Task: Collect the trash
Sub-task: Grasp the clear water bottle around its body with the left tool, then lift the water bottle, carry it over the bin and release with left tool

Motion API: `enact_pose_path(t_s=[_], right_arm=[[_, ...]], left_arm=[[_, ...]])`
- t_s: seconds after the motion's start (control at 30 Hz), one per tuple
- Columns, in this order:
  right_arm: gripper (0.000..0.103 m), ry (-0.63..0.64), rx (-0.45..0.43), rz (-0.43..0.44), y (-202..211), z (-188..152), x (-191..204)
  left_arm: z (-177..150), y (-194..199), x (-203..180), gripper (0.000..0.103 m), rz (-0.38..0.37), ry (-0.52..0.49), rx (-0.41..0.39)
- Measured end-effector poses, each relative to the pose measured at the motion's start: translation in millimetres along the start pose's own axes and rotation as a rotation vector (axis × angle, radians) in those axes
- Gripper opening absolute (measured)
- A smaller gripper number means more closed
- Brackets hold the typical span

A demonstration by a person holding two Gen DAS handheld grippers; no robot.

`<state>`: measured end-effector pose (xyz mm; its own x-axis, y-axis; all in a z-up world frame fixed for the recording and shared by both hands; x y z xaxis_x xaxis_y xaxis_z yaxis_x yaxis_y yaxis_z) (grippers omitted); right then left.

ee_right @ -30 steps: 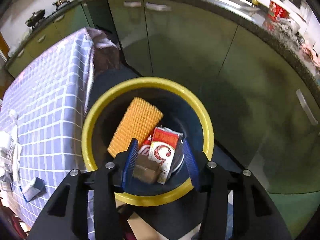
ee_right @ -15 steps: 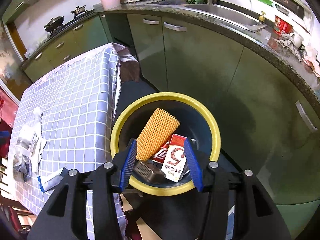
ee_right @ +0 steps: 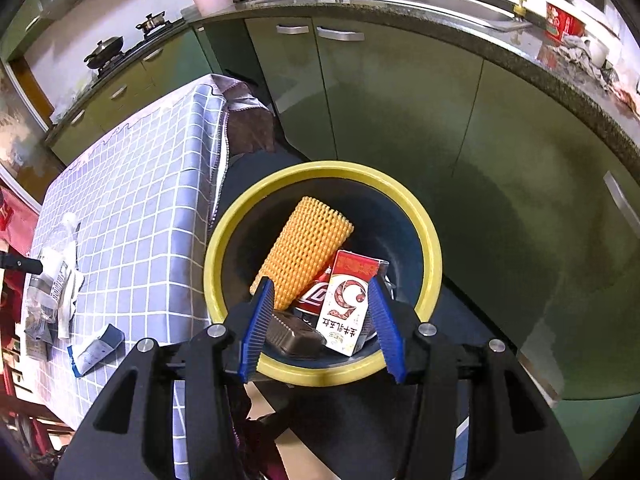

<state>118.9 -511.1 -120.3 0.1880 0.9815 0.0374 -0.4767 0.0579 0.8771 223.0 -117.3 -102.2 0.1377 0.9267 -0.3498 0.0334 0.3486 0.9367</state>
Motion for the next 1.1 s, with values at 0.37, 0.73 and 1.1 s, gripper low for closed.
enact_pose_path(t_s=[0.37, 0.73, 1.1], right_arm=[[0.049, -0.018, 0.016, 0.018, -14.6, -5.2, -7.3], [0.049, -0.018, 0.020, 0.022, -18.6, -7.6, -3.7], [0.049, -0.039, 0.009, 0.018, -13.7, -9.1, -9.2]], left_arm=[[9.9, -24.7, 0.3, 0.072, 0.101, 0.007, 0.084], [17.7, -41.5, 0.9, 0.071, 0.103, 0.002, 0.112], [12.0, -26.1, -20.1, 0.068, 0.097, -0.087, 0.071]])
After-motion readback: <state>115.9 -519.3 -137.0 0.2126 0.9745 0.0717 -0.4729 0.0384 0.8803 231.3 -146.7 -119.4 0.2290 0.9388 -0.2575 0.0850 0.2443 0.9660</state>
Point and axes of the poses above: each gripper's, at about its wrist camera, not at the fingertips, and y roughly against the way its jaws point, x to its left, z to its top, the point moved 3 cm from there along -y, roughly the way its jaws point, and after that the axes turned 9 degrees about -z, right-handed, at the moved point
